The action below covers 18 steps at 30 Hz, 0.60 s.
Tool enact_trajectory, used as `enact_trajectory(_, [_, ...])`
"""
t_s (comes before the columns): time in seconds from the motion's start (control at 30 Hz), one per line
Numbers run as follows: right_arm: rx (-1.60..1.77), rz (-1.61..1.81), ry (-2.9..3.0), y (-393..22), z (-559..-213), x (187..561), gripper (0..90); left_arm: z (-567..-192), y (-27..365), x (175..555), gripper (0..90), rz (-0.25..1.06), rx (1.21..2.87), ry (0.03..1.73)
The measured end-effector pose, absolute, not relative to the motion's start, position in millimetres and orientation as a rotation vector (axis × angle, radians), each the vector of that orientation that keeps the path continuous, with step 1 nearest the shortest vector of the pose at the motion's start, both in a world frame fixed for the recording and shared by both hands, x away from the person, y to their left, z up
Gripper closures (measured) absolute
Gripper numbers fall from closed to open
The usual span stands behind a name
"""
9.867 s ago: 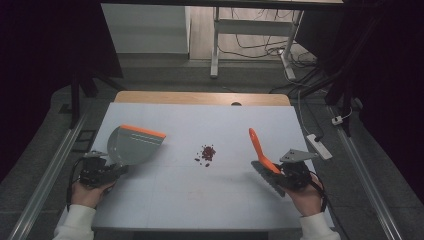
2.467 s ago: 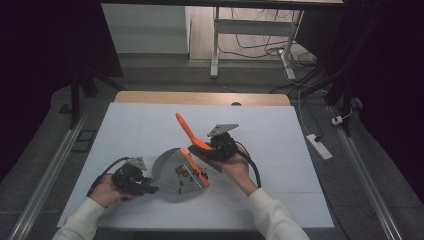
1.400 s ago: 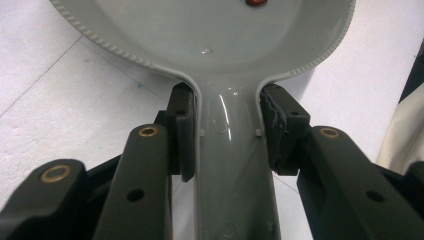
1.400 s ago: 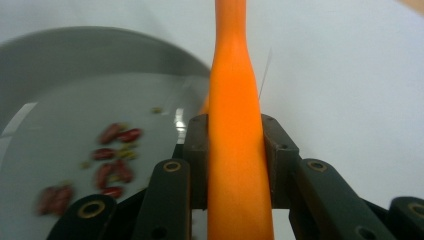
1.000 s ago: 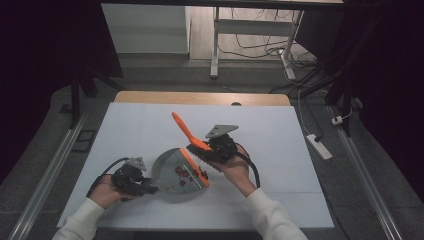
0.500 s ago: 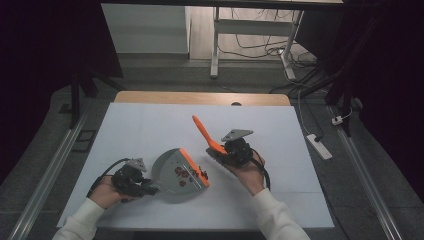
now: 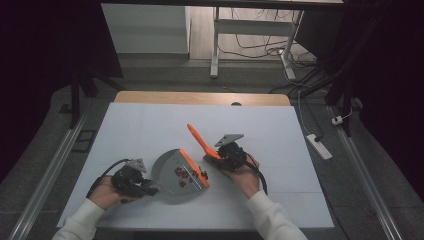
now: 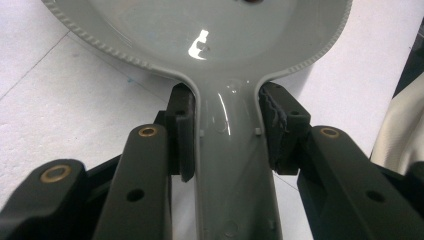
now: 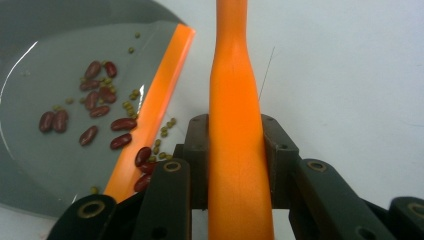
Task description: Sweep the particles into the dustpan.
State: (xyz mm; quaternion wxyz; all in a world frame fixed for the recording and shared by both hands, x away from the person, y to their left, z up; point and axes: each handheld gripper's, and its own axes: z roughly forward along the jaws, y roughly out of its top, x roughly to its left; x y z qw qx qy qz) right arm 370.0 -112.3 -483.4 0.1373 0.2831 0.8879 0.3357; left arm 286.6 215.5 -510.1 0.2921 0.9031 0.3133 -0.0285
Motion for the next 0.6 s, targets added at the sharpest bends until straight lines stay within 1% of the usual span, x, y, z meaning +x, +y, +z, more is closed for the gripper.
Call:
enact_trajectory(0.23, [0.794, 0.998, 2.610, -99.7, -484.5, 360.9, 70.0, -510.3, 215.1, 286.4, 62.1, -0.074, 2.411, 0.836])
enact_trajectory(0.33, [0.782, 1.061, 2.650, -90.9, -484.2, 354.9, 70.0, -510.4, 215.2, 286.4, 62.1, -0.073, 2.413, 0.834])
enact_trajectory(0.47, [0.737, 1.176, 2.681, -81.2, -478.4, 346.6, 70.1, -510.9, 215.2, 286.4, 62.1, -0.075, 2.413, 0.833])
enact_trajectory(0.6, [0.683, 1.193, 2.637, -78.3, -468.9, 339.9, 70.0, -511.0, 215.1, 286.1, 62.1, -0.075, 2.413, 0.833])
